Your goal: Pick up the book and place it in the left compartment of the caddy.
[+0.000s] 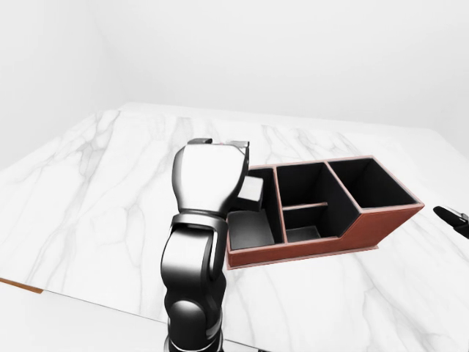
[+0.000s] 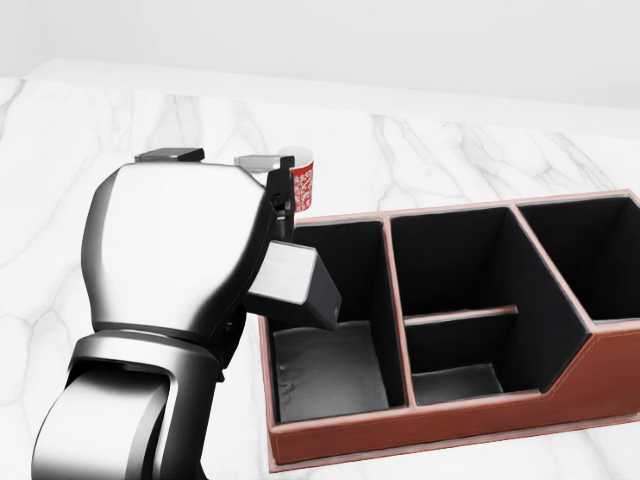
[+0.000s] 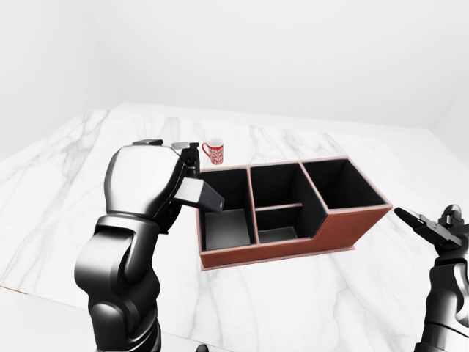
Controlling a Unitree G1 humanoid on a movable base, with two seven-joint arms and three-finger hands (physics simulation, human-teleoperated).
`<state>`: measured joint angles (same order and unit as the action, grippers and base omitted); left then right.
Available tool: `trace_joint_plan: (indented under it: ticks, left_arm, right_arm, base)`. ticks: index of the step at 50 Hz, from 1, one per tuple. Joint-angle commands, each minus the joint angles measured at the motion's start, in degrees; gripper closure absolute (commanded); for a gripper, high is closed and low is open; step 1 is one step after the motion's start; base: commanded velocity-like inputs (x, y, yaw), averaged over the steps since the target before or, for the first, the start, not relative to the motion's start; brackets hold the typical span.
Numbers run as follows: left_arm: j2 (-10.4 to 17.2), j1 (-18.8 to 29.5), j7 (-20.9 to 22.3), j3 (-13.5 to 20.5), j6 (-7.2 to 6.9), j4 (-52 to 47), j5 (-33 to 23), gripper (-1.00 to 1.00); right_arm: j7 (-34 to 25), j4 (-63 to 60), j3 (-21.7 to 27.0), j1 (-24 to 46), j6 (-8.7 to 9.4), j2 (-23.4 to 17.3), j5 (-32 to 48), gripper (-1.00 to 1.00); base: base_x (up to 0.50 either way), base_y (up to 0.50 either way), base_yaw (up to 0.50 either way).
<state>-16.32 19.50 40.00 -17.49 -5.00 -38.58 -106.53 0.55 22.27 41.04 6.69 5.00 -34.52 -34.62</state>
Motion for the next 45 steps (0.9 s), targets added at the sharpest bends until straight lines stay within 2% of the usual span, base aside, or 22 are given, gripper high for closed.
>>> trace_joint_plan:
  ticks: [1, 15, 18, 25, 45]
  left_arm:
    - [-0.1, -0.7, 0.0, -0.7, 0.00, -1.0, -0.3, 1.00]
    - [-0.4, -1.0, 0.0, -1.1, 0.00, 0.5, 0.4, 1.00]
    - [-1.3, -1.4, 0.0, -2.7, 0.00, 1.0, 0.0, 1.00]
    - [-3.3, 0.4, 0.0, -3.8, 0.00, 3.9, -1.6, 1.00]
    - [-3.7, 2.2, 0.0, -3.5, 0.00, 11.2, -1.2, 1.00]
  right_arm:
    - [-0.2, -0.5, 0.3, -0.1, 0.00, 0.2, 0.1, -1.00]
    - [-0.2, 0.3, 0.2, 0.3, 0.00, 0.1, 0.5, -1.00]
    - [-0.1, 0.3, 0.1, 0.3, 0.00, 0.1, 0.4, -1.00]
    - [-0.1, -0.5, 0.3, -0.1, 0.00, 0.1, 0.3, -1.00]
    - [-0.2, -0.6, 0.5, 0.0, 0.00, 0.2, 0.5, -1.00]
  base:
    - [0.00, 0.00, 0.00]
    - [0.00, 0.00, 0.00]
    - [0.00, 0.00, 0.00]
    - [0.00, 0.00, 0.00]
    - [0.00, 0.00, 0.00]
